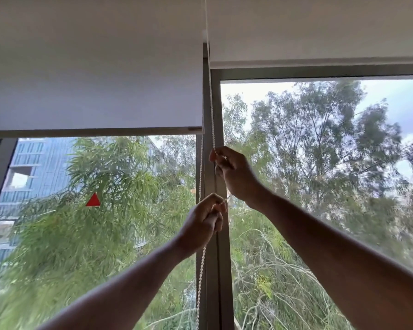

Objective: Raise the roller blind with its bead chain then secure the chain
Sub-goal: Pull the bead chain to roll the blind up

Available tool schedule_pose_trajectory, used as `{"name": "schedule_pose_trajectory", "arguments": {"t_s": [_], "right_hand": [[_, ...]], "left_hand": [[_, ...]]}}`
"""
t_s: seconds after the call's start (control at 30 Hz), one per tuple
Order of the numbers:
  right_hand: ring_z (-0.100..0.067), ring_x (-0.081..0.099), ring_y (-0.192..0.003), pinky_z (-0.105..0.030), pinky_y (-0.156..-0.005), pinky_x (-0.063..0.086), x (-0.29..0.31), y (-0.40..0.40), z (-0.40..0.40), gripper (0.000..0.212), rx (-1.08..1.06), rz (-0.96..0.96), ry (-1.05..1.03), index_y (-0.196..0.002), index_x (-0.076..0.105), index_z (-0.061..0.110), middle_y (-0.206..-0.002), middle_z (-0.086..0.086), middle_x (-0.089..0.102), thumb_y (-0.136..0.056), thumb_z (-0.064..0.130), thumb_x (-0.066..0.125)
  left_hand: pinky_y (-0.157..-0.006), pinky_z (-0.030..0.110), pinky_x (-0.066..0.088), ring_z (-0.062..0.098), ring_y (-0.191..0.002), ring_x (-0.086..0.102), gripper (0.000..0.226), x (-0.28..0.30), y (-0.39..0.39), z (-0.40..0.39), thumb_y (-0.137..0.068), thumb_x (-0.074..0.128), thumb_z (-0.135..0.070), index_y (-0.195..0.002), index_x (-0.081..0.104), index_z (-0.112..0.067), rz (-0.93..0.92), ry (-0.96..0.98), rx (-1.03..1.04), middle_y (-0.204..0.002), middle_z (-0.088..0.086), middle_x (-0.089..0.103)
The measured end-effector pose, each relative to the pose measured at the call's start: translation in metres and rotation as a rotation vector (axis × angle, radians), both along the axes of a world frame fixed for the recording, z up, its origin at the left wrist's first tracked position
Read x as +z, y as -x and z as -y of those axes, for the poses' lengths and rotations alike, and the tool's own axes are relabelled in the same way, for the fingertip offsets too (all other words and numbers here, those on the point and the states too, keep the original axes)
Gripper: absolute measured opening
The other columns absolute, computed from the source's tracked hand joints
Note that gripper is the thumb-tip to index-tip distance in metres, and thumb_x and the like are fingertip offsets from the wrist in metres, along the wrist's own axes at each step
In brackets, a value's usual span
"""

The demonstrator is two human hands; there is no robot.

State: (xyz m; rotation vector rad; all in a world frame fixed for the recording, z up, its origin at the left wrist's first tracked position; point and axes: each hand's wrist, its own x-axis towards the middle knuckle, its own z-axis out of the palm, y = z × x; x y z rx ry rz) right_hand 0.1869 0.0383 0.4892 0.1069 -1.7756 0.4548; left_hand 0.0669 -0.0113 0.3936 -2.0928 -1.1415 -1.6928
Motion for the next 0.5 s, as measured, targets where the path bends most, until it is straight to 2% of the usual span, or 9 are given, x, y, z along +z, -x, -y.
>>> {"name": "schedule_pose_trajectory", "arguments": {"t_s": [0.1,0.2,0.27,0.37,0.43,0.5], "right_hand": [[-0.011,0.046,-0.058,-0.036,-0.059,0.039,-0.013,-0.002,-0.007,0.044,-0.092,0.010,-0.105,-0.081,0.063,0.044,-0.059,0.016,0.053,-0.102,0.008,0.049],[-0.001,0.045,-0.053,-0.026,-0.055,0.038,-0.028,-0.003,-0.012,0.034,-0.192,0.028,-0.196,-0.090,0.062,0.041,-0.062,0.023,0.058,-0.099,0.010,0.051],[-0.001,0.047,-0.052,-0.023,-0.053,0.037,-0.037,-0.002,-0.013,0.032,-0.245,0.044,-0.235,-0.095,0.061,0.042,-0.062,0.019,0.058,-0.099,0.012,0.051],[-0.006,0.049,-0.055,-0.031,-0.054,0.044,-0.053,0.004,-0.012,0.023,-0.266,0.067,-0.302,-0.092,0.061,0.037,-0.064,0.008,0.057,-0.099,0.020,0.047],[-0.006,0.052,-0.055,-0.034,-0.055,0.049,-0.062,0.006,-0.011,0.019,-0.285,0.074,-0.330,-0.096,0.061,0.035,-0.063,0.012,0.057,-0.097,0.025,0.045],[-0.009,0.055,-0.056,-0.036,-0.057,0.051,-0.070,0.006,-0.013,0.019,-0.281,0.083,-0.342,-0.098,0.062,0.034,-0.065,0.012,0.061,-0.097,0.027,0.044]], "left_hand": [[-0.065,0.025,0.047,0.016,-0.069,0.062,0.032,0.017,0.010,0.008,-0.097,0.040,0.007,-0.103,0.060,-0.017,0.067,0.010,0.056,-0.082,0.014,0.070],[-0.075,0.034,0.049,0.021,-0.082,0.065,0.036,0.045,0.010,0.020,-0.101,0.035,0.004,-0.110,0.059,-0.021,0.214,-0.056,0.020,-0.097,0.007,0.071],[-0.077,0.034,0.052,0.017,-0.080,0.068,0.031,0.068,0.003,0.029,-0.104,0.034,0.000,-0.120,0.058,-0.010,0.295,-0.078,-0.053,-0.100,0.008,0.071],[-0.075,0.028,0.055,0.019,-0.089,0.071,0.031,0.099,-0.015,0.041,-0.105,0.032,-0.004,-0.127,0.053,-0.006,0.329,0.003,-0.152,-0.103,0.011,0.074],[-0.069,0.032,0.052,0.022,-0.078,0.068,0.032,0.112,-0.026,0.047,-0.104,0.031,-0.002,-0.128,0.051,-0.005,0.395,0.064,-0.206,-0.088,0.010,0.072],[-0.049,0.024,0.043,0.012,-0.051,0.053,0.036,0.116,-0.031,0.049,-0.102,0.029,0.003,-0.127,0.053,-0.005,0.443,0.080,-0.224,-0.070,0.005,0.058]]}}
